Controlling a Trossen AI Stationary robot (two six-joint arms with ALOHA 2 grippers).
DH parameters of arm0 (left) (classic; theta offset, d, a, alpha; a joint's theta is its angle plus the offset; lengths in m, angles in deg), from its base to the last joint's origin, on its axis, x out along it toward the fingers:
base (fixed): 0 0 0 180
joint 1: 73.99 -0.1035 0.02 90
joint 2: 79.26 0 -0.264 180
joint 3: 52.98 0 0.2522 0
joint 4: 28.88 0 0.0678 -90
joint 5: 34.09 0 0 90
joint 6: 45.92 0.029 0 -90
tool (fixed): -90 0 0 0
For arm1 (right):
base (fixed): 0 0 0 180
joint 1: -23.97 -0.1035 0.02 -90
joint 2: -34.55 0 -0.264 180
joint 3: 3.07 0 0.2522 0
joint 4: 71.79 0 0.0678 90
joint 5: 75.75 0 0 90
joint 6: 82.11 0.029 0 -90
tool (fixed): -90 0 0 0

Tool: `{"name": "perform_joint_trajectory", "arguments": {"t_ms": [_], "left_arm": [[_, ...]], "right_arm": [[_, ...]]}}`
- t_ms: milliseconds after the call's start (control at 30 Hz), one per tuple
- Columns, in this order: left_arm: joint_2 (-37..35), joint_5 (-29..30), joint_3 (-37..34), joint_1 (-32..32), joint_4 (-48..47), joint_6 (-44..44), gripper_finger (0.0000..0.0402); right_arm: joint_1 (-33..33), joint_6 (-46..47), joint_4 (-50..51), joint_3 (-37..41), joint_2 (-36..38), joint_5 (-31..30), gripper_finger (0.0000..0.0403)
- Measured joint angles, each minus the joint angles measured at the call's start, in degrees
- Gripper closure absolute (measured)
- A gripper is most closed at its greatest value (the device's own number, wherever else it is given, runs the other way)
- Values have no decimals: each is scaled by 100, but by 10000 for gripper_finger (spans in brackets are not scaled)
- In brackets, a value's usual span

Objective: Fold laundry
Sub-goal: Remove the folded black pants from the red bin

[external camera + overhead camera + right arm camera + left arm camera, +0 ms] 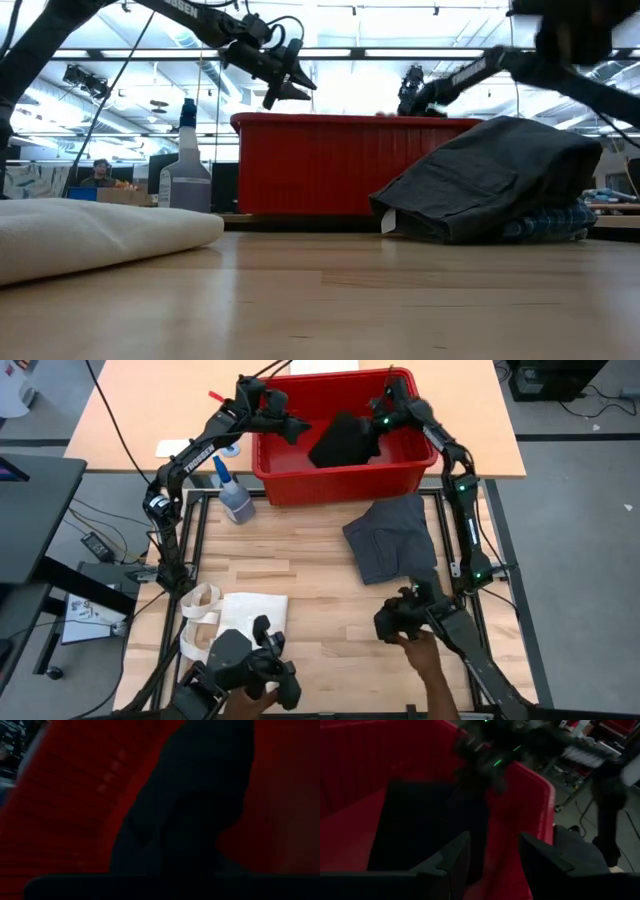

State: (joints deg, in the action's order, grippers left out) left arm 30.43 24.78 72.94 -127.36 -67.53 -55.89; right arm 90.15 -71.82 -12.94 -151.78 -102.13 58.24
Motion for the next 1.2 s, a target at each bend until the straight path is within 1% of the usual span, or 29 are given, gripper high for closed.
{"name": "perform_joint_trajectory", "arguments": {"t_ms": [100,200,333,500,600,733,900,933,1033,1100,1200], "left_arm": [[0,48,0,-34,-177,213,230],[0,42,0,-82,-269,317,230],[0,44,0,-179,-283,378,230],[0,44,-2,-251,-284,484,230],[-3,-34,-4,-313,-294,535,230],[-171,-152,-15,-424,-312,692,230],[-392,-175,-4,-374,-275,1004,230],[-412,-173,-4,-343,-290,1007,230],[-450,-174,-5,-244,-331,1010,230],[-457,-175,-4,-183,-432,1013,230],[-455,-170,-7,-75,-721,1087,230]], "right_arm": [[3,16,47,0,417,3,345],[-25,67,165,0,835,149,345],[-110,77,579,0,1362,512,345],[-422,206,1121,-1,2169,519,345],[-747,166,1726,-4,2583,355,345],[-1229,-166,3090,-4,2973,72,345],[-1715,-419,4409,4,3224,109,345],[-1804,-434,4485,72,3280,188,345],[-2061,-311,4440,546,3582,806,345],[-2243,-316,4459,953,3800,903,345],[-2402,-418,4480,1982,4167,901,345]]}}
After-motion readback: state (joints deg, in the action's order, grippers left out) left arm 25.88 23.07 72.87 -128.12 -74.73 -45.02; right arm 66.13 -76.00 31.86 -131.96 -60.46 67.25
